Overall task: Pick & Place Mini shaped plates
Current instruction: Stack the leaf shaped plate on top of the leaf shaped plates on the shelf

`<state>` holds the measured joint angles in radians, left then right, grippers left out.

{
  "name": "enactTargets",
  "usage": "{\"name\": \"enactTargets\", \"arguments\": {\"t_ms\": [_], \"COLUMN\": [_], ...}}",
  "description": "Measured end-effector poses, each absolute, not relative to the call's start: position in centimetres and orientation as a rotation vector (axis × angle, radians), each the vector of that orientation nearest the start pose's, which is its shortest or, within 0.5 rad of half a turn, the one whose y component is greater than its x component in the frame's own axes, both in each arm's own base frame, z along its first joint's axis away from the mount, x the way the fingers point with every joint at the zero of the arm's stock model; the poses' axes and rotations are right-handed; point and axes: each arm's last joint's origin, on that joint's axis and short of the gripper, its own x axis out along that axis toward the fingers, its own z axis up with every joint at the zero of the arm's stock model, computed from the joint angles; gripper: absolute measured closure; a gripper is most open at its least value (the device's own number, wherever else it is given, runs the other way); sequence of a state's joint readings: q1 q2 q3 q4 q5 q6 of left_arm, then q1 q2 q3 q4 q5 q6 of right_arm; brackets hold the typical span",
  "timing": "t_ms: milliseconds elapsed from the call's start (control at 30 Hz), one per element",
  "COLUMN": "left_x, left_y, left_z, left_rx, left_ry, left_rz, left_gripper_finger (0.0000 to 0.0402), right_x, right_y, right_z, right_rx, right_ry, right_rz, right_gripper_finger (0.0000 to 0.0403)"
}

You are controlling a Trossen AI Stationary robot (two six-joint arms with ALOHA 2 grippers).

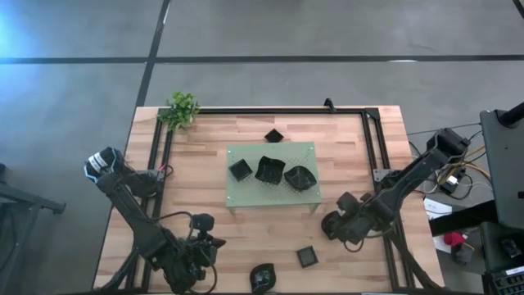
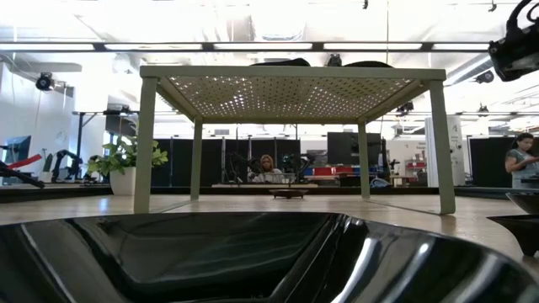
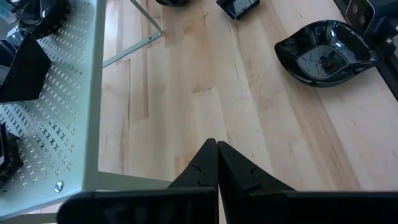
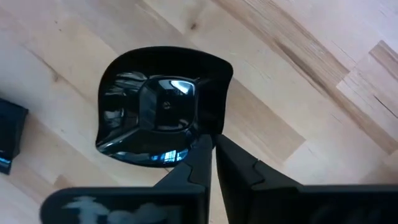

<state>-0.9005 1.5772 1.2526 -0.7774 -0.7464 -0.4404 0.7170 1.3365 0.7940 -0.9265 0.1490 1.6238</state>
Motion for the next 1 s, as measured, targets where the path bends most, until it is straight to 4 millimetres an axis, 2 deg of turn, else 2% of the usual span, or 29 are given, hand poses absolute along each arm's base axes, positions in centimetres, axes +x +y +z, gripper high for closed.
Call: {"name": "enactTargets", "arguments": {"t_ms": [267,433,800,1000], "left_x": [21.0,21.0,20.9,20.9], "left_y": [-23.3,-23.3,-23.2,-23.2], "left_z": [26.7,26.7,26.4,26.4], "left_rx": [0.389,0.384,0.391,0.392], "left_ry": [0.745,0.745,0.751,0.752], "left_rz": [0.028,0.03,0.032,0.032], "left_gripper_finger": [0.0402,0.0402,0.0402,0.0401], "right_x": [16.1,15.7,15.6,15.4], "right_y": [13.4,13.1,13.0,12.8], "right_z": [18.7,17.9,15.7,15.4], "right_rx": [0.716,0.751,0.818,0.804], "right_ry": [1.275,1.262,1.227,1.232], "right_rz": [-0.679,-0.739,-0.691,-0.69], "right_gripper_finger": [0.0326,0.0308,0.0314,0.0316]}}
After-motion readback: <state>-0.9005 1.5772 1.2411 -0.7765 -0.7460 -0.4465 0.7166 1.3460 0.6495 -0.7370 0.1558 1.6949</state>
